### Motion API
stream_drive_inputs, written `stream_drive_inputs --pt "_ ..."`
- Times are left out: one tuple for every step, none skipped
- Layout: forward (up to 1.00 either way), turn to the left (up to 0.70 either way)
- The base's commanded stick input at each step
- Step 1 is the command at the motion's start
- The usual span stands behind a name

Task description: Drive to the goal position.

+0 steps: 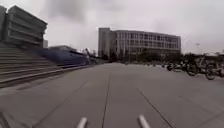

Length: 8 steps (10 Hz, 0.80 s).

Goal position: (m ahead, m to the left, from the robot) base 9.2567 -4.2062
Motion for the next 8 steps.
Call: stream_drive_inputs --pt "1.0 -0.28" --pt "1.0 -0.22" --pt "1.0 -0.06" --pt "1.0 -0.14" --pt "1.0 -0.02" --pt "1.0 -0.08" --pt "1.0 -0.17" --pt "1.0 -0.07"
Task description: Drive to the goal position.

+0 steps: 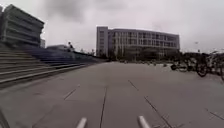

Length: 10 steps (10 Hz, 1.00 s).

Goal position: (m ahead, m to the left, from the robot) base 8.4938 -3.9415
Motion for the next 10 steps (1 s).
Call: stream_drive_inputs --pt "1.0 -0.03" --pt "1.0 -0.15" --pt "1.0 -0.15" --pt "1.0 -0.02" --pt "1.0 -0.08" --pt "1.0 -0.3" --pt "1.0 -0.02" --pt "1.0 -0.06" --pt "1.0 -0.29" --pt "1.0 -0.18"
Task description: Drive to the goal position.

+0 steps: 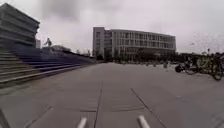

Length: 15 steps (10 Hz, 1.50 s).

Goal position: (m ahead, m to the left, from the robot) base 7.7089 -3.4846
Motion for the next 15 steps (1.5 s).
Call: stream_drive_inputs --pt "1.0 -0.02" --pt "1.0 -0.23" --pt "1.0 -0.08" --pt "1.0 -0.02" --pt "1.0 -0.02" --pt "1.0 -0.13" --pt "1.0 -0.27" --pt "1.0 -0.16" --pt "1.0 -0.02" --pt "1.0 -0.11" --pt "1.0 -0.31" --pt "1.0 -0.02" --pt "1.0 -0.14" --pt "1.0 -0.34" --pt "1.0 -0.3"
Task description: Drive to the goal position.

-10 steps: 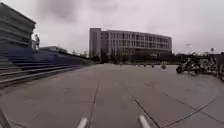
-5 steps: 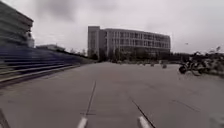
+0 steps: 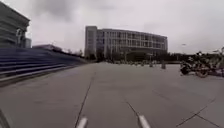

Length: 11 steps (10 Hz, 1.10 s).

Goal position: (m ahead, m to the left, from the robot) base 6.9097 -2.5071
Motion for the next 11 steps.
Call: stream_drive_inputs --pt "1.0 -0.15" --pt "1.0 -0.02" --pt "1.0 -0.19" --pt "1.0 -0.11" --pt "1.0 -0.02" --pt "1.0 -0.02" --pt "1.0 -0.32" --pt "1.0 -0.23" --pt "1.0 -0.06" --pt "1.0 -0.29" --pt "1.0 -0.11"
